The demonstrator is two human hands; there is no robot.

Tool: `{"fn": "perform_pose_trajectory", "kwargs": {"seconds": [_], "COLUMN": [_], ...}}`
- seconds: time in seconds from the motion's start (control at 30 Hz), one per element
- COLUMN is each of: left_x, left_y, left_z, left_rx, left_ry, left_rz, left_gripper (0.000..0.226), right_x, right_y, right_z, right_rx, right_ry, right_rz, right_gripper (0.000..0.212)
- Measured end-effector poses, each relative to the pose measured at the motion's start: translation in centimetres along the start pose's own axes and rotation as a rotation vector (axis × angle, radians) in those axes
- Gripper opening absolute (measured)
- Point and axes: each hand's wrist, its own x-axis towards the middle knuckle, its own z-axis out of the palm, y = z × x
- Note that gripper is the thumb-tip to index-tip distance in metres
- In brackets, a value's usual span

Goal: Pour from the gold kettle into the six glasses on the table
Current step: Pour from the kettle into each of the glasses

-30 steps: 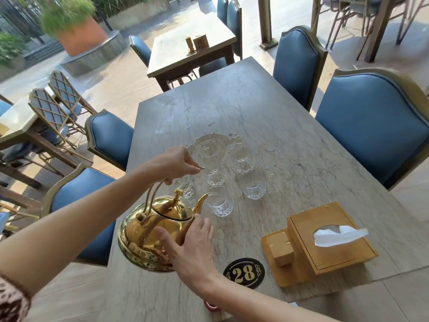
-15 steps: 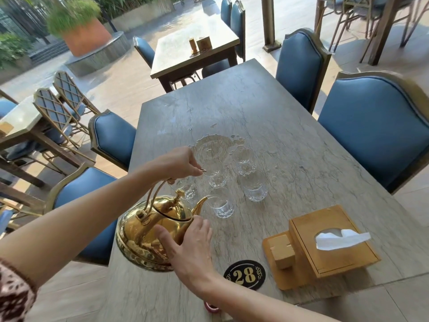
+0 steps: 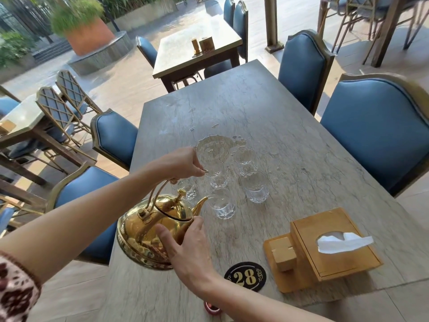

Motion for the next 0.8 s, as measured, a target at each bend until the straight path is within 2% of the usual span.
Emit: {"fn": "perform_pose_trajectory", "kwargs": {"seconds": [0.53,0.73,0.8], "left_x": [-0.6,-0.8,-0.8], "left_y": [0.2,0.1,-0.4], "left_z": [0.2,0.4,0.6], "left_rx": [-0.012,-0.027,-0.056], "left_ry": [-0.022,-0.009,0.008], "left_rz": [-0.007,0.000,0.003], "left_gripper": [0.033,0.032,0.032], "right_x": [0.5,0.3,0.2], "right_y": [1.2,1.3,1.4], "right_z": [1.1,0.9,0.8], "right_rx": [0.025,0.024,0.009], "right_ry": [0.001,-0.011,-0.020], "right_rz": [-0.004,-0.005,-0.008], "right_gripper": [0.082,0.076,0.082]}}
